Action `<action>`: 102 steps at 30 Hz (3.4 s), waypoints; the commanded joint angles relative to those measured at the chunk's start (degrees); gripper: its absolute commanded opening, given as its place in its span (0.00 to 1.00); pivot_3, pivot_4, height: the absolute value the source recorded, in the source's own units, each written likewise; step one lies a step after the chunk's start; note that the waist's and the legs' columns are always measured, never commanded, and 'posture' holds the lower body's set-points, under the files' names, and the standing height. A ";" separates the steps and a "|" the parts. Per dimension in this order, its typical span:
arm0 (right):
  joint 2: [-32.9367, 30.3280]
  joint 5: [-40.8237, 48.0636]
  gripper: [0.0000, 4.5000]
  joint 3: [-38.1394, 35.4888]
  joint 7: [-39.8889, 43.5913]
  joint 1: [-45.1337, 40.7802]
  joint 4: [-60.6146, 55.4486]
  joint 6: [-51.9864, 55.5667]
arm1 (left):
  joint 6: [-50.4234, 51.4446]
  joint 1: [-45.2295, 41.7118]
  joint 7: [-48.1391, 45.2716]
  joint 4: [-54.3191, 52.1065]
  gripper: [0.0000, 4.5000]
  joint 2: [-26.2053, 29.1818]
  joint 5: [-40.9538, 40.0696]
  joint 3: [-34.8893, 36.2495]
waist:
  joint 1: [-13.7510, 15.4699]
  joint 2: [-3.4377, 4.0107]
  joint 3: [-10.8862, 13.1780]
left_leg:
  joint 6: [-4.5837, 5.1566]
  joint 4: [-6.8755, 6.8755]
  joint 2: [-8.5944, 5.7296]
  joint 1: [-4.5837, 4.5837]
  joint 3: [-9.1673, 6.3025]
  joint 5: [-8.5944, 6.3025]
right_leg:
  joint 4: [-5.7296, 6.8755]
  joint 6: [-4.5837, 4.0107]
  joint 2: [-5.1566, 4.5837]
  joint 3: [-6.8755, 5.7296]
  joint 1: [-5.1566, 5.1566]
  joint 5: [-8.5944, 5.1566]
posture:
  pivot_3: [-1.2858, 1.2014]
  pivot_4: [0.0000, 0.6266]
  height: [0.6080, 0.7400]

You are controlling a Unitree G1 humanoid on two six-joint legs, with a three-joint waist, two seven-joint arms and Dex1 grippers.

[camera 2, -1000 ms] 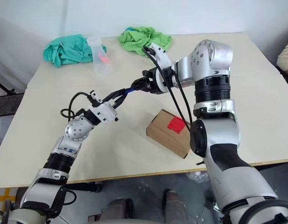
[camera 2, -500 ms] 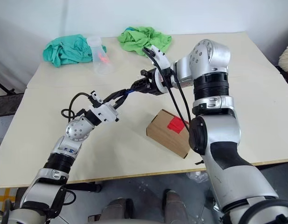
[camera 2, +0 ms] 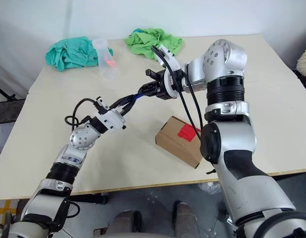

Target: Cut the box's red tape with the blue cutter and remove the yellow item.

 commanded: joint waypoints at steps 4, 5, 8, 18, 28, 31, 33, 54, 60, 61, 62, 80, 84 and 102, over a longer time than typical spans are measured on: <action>-3.35 1.77 0.03 4.48 3.43 2.97 -9.99 -1.12 | 14.73 0.55 -7.13 -5.98 0.61 -0.05 -10.80 3.37 | 0.00 0.00 0.00 | 0.00 0.01 0.00 0.00 -0.01 0.00 | 0.00 0.00 0.00 0.00 0.00 0.00 | 0.52 0.24 1.00; -3.99 1.92 0.03 5.07 3.94 3.61 -11.26 -1.32 | 18.26 0.85 -9.68 -7.58 0.68 0.34 -13.81 4.13 | 0.00 0.00 0.00 | 0.00 0.01 0.00 -0.02 -0.01 0.00 | 0.00 0.00 0.00 0.00 0.00 0.00 | 0.52 0.24 1.00; -5.49 2.21 0.03 5.81 4.84 4.70 -13.88 -2.42 | 28.27 1.74 -15.35 -11.88 0.88 2.33 -20.15 6.30 | -0.10 0.00 0.00 | -0.03 0.01 0.00 -0.03 -0.01 0.02 | 0.00 0.01 0.00 0.00 -0.01 0.00 | 0.52 0.24 1.00; -14.87 4.10 0.03 11.45 12.59 11.66 -27.93 -7.87 | 62.71 6.84 -27.63 -27.04 1.00 9.86 -41.71 14.07 | -0.03 0.00 0.00 | -0.04 0.02 0.01 -0.02 -0.03 0.02 | -0.01 0.01 0.04 0.03 -0.01 0.00 | 0.52 0.24 1.00; -26.08 7.39 0.03 11.17 21.02 21.98 -47.48 -17.19 | 77.18 3.75 -30.45 -38.00 1.00 6.44 -47.60 5.98 | 0.56 -0.03 0.02 | -0.08 0.11 -0.03 -0.03 -0.04 0.02 | -0.03 0.08 0.06 0.11 0.01 0.04 | 0.52 0.24 1.00; -31.23 8.28 0.03 9.37 24.58 27.73 -54.22 -22.34 | 78.12 3.21 -31.83 -39.81 1.00 5.07 -46.82 1.49 | 1.41 -0.03 0.02 | -0.09 0.10 -0.04 -0.03 -0.02 0.01 | -0.09 0.08 0.07 0.13 0.01 0.04 | 0.52 0.24 1.00; -34.09 8.51 0.03 7.79 26.19 31.40 -57.50 -25.69 | 78.07 2.91 -31.83 -39.98 1.00 3.72 -46.20 -0.45 | 1.67 -0.03 0.02 | -0.10 0.11 -0.04 -0.02 -0.02 0.01 | -0.11 0.08 0.08 0.15 0.01 0.05 | 0.52 0.24 1.00; -45.73 17.79 0.03 -14.71 23.18 59.14 -73.50 -28.38 | 68.07 -1.80 -30.12 -34.20 1.00 -9.00 -35.19 -11.34 | 3.14 -0.16 0.10 | 0.04 0.40 -0.07 0.34 0.03 -0.07 | -0.15 0.06 0.14 0.41 0.27 0.09 | 0.52 0.24 1.00; -47.09 19.19 0.03 -16.71 20.77 62.36 -74.84 -27.59 | 68.79 -2.21 -28.01 -33.97 0.70 -11.09 -33.15 -11.88 | 3.10 -0.17 0.10 | 0.20 0.60 -0.07 0.33 0.01 -0.16 | -0.01 0.05 0.14 0.44 0.28 0.09 | 0.52 0.24 1.00; -47.34 19.41 0.03 -17.01 20.58 62.84 -74.95 -27.64 | 70.21 -2.56 -27.45 -34.04 0.62 -10.96 -32.86 -11.98 | 3.10 -0.18 0.10 | 0.22 0.66 -0.06 0.32 0.00 -0.17 | 0.03 0.04 0.14 0.45 0.28 0.10 | 0.52 0.24 1.00; -47.54 19.64 0.03 -17.23 20.42 63.19 -75.02 -27.71 | 71.21 -2.82 -27.07 -34.10 0.57 -10.83 -32.62 -12.09 | 3.11 -0.18 0.10 | 0.22 0.72 -0.06 0.32 0.00 -0.17 | 0.05 0.04 0.14 0.46 0.28 0.10 | 0.52 0.24 1.00; -49.66 15.99 0.03 -6.82 19.00 64.16 -70.37 -32.49 | 81.53 -7.68 -26.49 -32.11 0.00 -9.28 -27.24 -18.12 | 3.03 -0.20 0.12 | 0.31 0.94 -0.07 0.30 -0.03 -0.22 | 0.06 0.05 0.15 0.49 0.35 0.17 | 0.52 0.24 1.00; -49.09 13.97 0.03 -3.46 18.58 62.88 -67.55 -34.00 | 81.15 -7.90 -27.21 -31.80 0.00 -9.11 -26.62 -18.71 | 3.04 -0.20 0.12 | 0.32 0.95 -0.07 0.30 -0.02 -0.23 | 0.06 0.05 0.14 0.49 0.35 0.17 | 0.52 0.24 1.00; -47.14 14.14 0.03 -1.96 19.14 61.51 -65.72 -35.83 | 80.73 -8.15 -27.95 -30.95 0.00 -9.17 -25.46 -19.04 | 3.06 -0.20 0.12 | 0.33 0.98 -0.07 0.29 -0.02 -0.23 | 0.06 0.07 0.14 0.49 0.36 0.18 | 0.52 0.24 1.00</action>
